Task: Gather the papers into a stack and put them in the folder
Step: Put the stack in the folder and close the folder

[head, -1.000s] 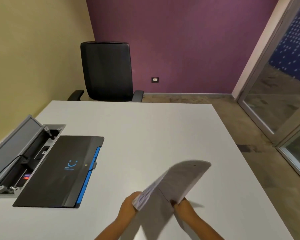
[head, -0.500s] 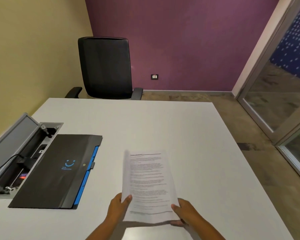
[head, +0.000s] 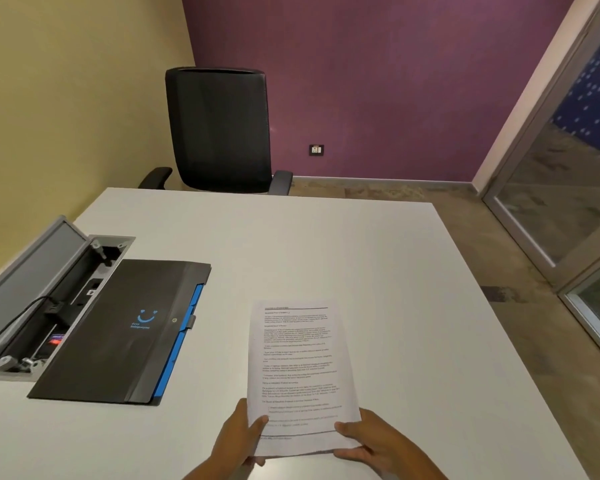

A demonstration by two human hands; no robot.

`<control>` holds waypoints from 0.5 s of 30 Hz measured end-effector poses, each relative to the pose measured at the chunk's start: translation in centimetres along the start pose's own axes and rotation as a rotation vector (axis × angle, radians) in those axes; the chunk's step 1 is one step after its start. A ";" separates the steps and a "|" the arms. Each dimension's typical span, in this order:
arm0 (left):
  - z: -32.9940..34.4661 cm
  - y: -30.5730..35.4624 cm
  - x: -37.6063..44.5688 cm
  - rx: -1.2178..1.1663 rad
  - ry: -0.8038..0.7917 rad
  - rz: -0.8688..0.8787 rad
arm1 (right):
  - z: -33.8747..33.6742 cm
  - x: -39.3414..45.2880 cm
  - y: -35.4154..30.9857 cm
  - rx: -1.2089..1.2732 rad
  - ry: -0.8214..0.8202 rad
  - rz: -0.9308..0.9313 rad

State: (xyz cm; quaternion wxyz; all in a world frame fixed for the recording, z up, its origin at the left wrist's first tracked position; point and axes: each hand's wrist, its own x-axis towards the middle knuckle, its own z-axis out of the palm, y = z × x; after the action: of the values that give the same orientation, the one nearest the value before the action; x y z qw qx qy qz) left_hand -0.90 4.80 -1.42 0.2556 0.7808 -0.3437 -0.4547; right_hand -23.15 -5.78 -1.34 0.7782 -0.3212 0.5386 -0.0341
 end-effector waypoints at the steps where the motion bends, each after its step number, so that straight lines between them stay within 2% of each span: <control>1: -0.3 -0.1 0.3 0.066 0.011 -0.001 | -0.2 0.0 0.1 0.004 0.014 -0.016; 3: -1.5 -0.5 1.0 0.192 0.101 0.006 | -0.7 -0.2 0.3 0.013 0.031 -0.043; 7: -5.3 -1.2 2.6 0.217 0.327 -0.019 | -2.3 -0.8 0.9 0.043 0.030 -0.054; 11: -9.6 -1.5 4.0 0.349 0.508 -0.083 | -3.7 -1.1 1.3 0.070 0.006 -0.027; 15: -12.3 -2.2 5.4 0.459 0.576 -0.074 | -3.9 -1.1 1.6 0.051 -0.022 -0.037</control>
State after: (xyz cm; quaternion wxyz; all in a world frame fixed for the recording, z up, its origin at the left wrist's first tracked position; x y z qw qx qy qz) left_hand 12.55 3.14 -0.27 0.1436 0.9256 -0.3225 -0.1365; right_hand -27.42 -5.87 -2.17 0.7912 -0.3116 0.5229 -0.0587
